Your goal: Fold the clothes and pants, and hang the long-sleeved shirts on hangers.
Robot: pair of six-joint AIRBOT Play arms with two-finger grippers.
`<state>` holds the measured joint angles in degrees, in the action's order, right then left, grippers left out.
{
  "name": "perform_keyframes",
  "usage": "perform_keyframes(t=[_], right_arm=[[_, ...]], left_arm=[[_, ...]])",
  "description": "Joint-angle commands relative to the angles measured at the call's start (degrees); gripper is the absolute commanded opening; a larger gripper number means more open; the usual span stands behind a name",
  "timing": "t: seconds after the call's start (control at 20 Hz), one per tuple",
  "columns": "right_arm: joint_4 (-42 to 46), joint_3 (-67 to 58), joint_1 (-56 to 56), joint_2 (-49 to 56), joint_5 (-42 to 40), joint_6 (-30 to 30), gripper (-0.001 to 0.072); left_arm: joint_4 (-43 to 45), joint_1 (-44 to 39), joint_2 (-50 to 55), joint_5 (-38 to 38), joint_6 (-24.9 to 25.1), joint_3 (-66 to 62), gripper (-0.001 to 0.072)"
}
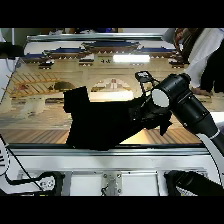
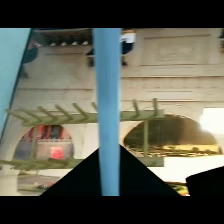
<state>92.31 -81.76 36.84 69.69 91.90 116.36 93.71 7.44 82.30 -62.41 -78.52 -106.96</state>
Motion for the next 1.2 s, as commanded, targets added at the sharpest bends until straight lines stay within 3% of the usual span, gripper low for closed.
perform_keyframes(t=[0.0, 0.2, 0.35, 0.5, 0.6, 0.9, 1.15], right_arm=[[-0.02, 0.02, 0.04, 0.02, 0.02, 0.0, 0.0024], [-0.02, 0.02, 0.04, 0.02, 0.02, 0.0, 0.0024], [-0.02, 0.02, 0.04, 0.02, 0.02, 0.0, 0.0025], [-0.02, 0.02, 0.04, 0.02, 0.02, 0.0, 0.0024], [-0.02, 0.02, 0.04, 0.02, 0.02, 0.0, 0.0024], [-0.02, 0.02, 0.04, 0.11, -0.02, 0.02, 0.0024], [-0.28, 0.02, 0.04, 0.31, 0.07, 0.04, 0.0024]], left_arm=[[-9.05, -6.08, -3.8, -8.55, 12.74, -0.04, 0.0021], [-23.67, -8.33, -4.44, -25.31, 31.12, 0.0, 0.002], [-23.67, -8.24, -4.44, -35.98, 32.65, 0.92, 0.0021], [-23.39, -6.25, -4.44, -33.66, 32.81, 1.64, 0.002], [-23.41, -3.93, -4.44, -34.95, 36.3, 2.32, 0.002], [-37.16, 6.14, -9.01, -34.91, 58.97, 13.7, 0.0019], [-38.36, 11.17, -14.58, -34.03, 72.72, 25.66, 0.0019]])
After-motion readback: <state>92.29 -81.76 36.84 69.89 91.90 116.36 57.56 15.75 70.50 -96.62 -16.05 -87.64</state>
